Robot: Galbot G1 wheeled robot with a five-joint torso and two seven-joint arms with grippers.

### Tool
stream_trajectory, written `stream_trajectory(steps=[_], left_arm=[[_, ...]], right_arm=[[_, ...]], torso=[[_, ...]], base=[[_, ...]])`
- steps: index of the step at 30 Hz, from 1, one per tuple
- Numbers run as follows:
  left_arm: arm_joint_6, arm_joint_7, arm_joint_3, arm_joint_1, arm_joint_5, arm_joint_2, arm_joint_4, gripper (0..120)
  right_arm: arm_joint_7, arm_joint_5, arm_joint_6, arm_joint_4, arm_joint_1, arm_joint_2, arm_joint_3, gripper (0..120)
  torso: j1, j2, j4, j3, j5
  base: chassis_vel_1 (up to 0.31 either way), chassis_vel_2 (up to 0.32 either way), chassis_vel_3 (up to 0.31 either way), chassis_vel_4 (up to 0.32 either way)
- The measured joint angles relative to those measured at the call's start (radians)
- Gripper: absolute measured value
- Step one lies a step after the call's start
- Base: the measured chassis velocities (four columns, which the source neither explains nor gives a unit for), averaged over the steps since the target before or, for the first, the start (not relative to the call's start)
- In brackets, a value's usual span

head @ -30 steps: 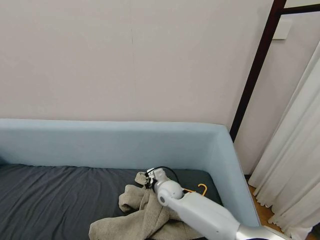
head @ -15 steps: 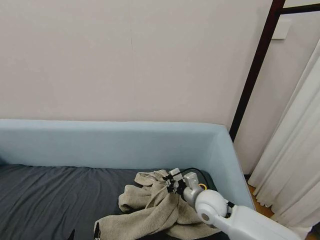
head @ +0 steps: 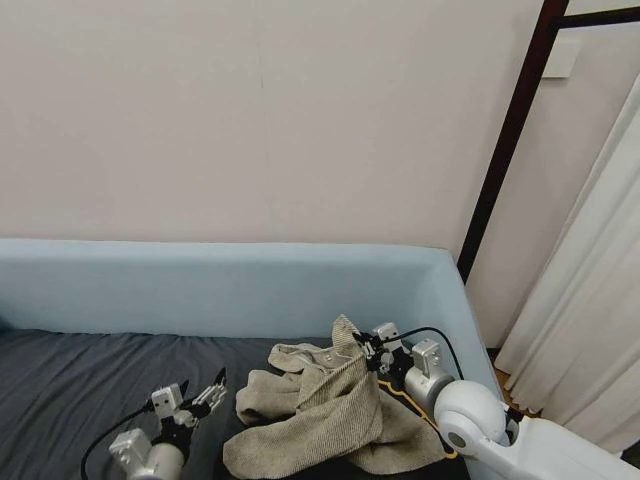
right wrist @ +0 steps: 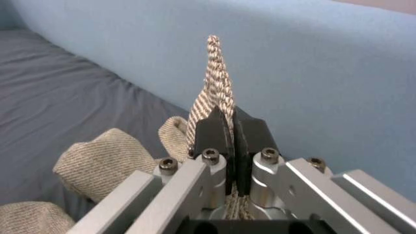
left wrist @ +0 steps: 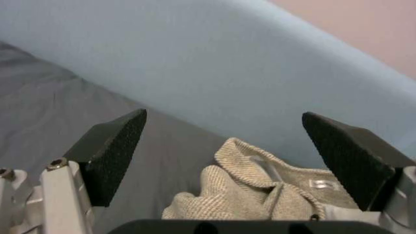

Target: Pick up the clothes from the sofa and hang them on the clothes hanger.

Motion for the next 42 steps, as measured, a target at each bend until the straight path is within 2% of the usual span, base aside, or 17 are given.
stream_trajectory(steps=[1,3,4,6,9,10,12,13,16,18,23,24,27,28,30,37,42], left_arm=[[0.023,-0.003,0.016,-0.056,-0.033,0.012,0.033,94],[0.057,-0.019,0.056,-0.149,-0.098,0.024,0.095,95],[0.057,-0.019,0.056,-0.149,-0.098,0.024,0.095,95],[0.095,-0.051,0.11,-0.284,-0.182,0.017,0.175,95],[0.128,-0.079,0.188,-0.453,-0.266,-0.03,0.278,96],[0.128,-0.079,0.188,-0.453,-0.266,-0.03,0.278,96],[0.147,-0.081,0.269,-0.563,-0.308,-0.082,0.367,96],[0.147,-0.081,0.269,-0.563,-0.308,-0.082,0.367,96],[0.153,-0.072,0.346,-0.647,-0.314,-0.133,0.477,97],[0.153,-0.066,0.359,-0.665,-0.315,-0.143,0.506,97],[0.118,0.04,0.42,-0.745,-0.249,-0.228,0.692,98],[0.118,0.04,0.42,-0.745,-0.249,-0.228,0.692,98],[0.114,0.048,0.43,-0.775,-0.244,-0.296,0.78,98],[0.114,0.048,0.43,-0.775,-0.244,-0.296,0.78,98],[0.126,0.04,0.416,-0.78,-0.244,-0.35,0.891,97],[0.147,0.048,0.395,-0.758,-0.243,-0.348,0.933,97],[0.15,0.089,0.387,-0.771,-0.214,-0.35,1.008,97]], right_arm=[[-0.005,0.004,0.002,-0.003,0.008,0.004,-0.01,0],[-0.006,0.007,0.004,-0.001,0.005,-0.003,-0.007,0],[-0.006,0.007,0.004,-0.001,0.005,-0.003,-0.007,0],[-0.006,0.014,0.004,0.001,-0.001,-0.011,0.003,0],[-0.005,0.015,0.005,0.01,-0.012,-0.021,0.013,0],[-0.005,0.015,0.005,0.01,-0.012,-0.021,0.013,0],[-0.001,0.02,0.006,0.012,-0.015,-0.023,0.016,0],[-0.001,0.02,0.006,0.012,-0.015,-0.023,0.016,0],[0.005,0.026,0.006,0.017,-0.016,-0.024,0.017,0],[0.006,0.028,0.006,0.019,-0.017,-0.026,0.019,0],[0.01,0.058,0.005,0.038,-0.034,-0.036,0.042,0],[0.01,0.058,0.005,0.038,-0.034,-0.036,0.042,0],[0.012,0.064,0.005,0.042,-0.037,-0.038,0.049,0],[0.012,0.064,0.005,0.042,-0.037,-0.038,0.049,0],[0.015,0.075,0.005,0.053,-0.044,-0.05,0.064,0],[0.015,0.075,0.005,0.054,-0.055,-0.056,0.071,0],[0.015,0.081,0.005,0.056,-0.056,-0.053,0.078,0]], torso=[[0.0,0.0,0.0016,0.0,0.0002],[0.0,0.0,0.0001,0.0,-0.0003],[0.0,0.0,0.0001,0.0,-0.0003],[0.0,0.0,0.0003,0.0,0.0001],[0.0,0.0,0.0,0.0,0.0001],[0.0,0.0,0.0,0.0,0.0001],[0.0,0.0,-0.0004,0.0,0.0],[0.0,0.0,-0.0004,0.0,0.0],[0.0,0.0,0.0,0.0,0.0001],[0.0,0.0,0.0003,0.0,0.0001],[0.0,0.0,0.0004,0.0,0.0002],[0.0,0.0,0.0004,0.0,0.0002],[0.0,0.0,-0.0001,0.0,0.0002],[0.0,0.0,-0.0001,0.0,0.0002],[0.0,0.0,0.0002,0.0,0.0],[0.0,0.0,0.0003,0.0,0.0001],[0.0,0.0,0.0004,0.0,0.0]], base=[[0.0,0.0,0.0,0.0],[0.0,0.0,0.0,0.0],[0.0,0.0,0.0,0.0],[0.0,0.0,0.0,0.0],[0.0,0.0,0.0,0.0],[0.0,0.0,0.0,0.0],[0.0,0.0,0.0,0.0],[0.0,0.0,0.0,0.0],[0.0,0.0,0.0,0.0],[0.0,0.0,0.0,0.0],[0.0,0.0,0.0,0.0],[0.0,0.0,0.0,0.0],[0.0,0.0,0.0,0.0],[0.0,0.0,0.0,0.0],[0.0,0.0,0.0,0.0],[0.0,0.0,0.0,0.0],[0.0,0.0,0.0,0.0]])
